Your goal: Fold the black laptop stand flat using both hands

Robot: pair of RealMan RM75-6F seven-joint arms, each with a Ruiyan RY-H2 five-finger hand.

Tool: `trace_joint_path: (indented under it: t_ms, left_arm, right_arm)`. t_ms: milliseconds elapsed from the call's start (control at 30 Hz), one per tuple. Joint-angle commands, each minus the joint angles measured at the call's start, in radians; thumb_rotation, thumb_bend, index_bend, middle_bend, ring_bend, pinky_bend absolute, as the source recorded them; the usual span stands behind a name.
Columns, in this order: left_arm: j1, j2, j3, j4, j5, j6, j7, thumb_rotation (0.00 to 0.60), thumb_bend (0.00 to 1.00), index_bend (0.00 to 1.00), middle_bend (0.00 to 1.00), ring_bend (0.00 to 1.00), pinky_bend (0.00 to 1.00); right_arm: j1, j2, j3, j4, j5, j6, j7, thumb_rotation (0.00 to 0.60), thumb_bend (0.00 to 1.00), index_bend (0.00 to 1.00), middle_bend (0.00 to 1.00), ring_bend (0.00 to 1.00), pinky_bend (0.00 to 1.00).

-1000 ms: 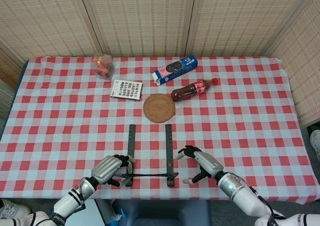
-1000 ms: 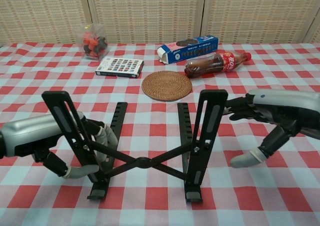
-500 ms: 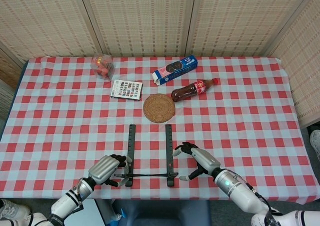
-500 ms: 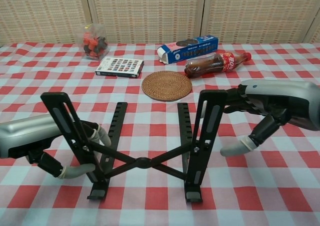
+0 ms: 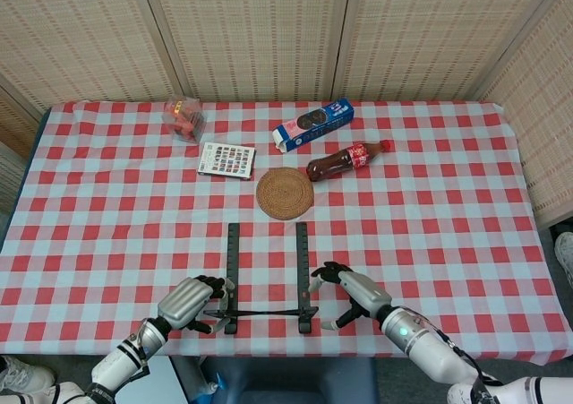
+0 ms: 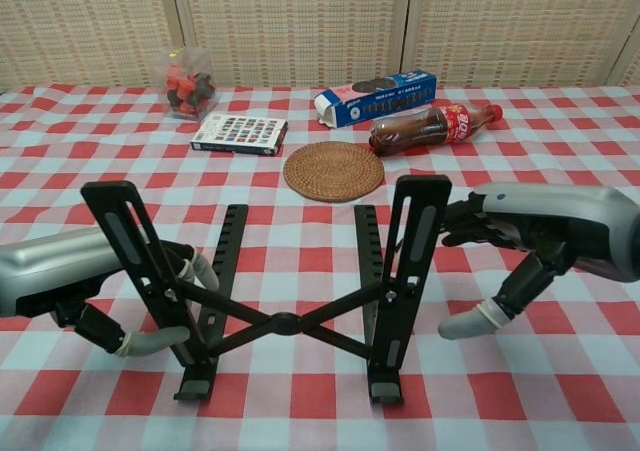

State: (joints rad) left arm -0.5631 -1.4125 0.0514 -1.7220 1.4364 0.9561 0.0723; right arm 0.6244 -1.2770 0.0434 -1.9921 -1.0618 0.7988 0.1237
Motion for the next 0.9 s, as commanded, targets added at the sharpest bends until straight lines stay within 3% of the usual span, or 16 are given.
trace_joint_path:
  t_ms: [33, 900]
  left_arm:
    - [-0.001, 0.001, -0.001, 0.000, -0.001, -0.002, 0.000, 0.423, 0.36, 0.56, 0.26, 0.29, 0.29]
    - [0.000, 0.002, -0.002, 0.003, 0.003, -0.005, -0.007, 0.425, 0.36, 0.55, 0.26, 0.29, 0.27]
  right_arm:
    - [0.005, -0.015, 0.003, 0.007, 0.014, 0.004, -0.016, 0.600, 0.15, 0.37, 0.19, 0.01, 0.00]
    - [0.053, -0.089, 0.005, 0.011, 0.131, 0.017, -0.145, 0.600, 0.21, 0.49, 0.24, 0.03, 0.00]
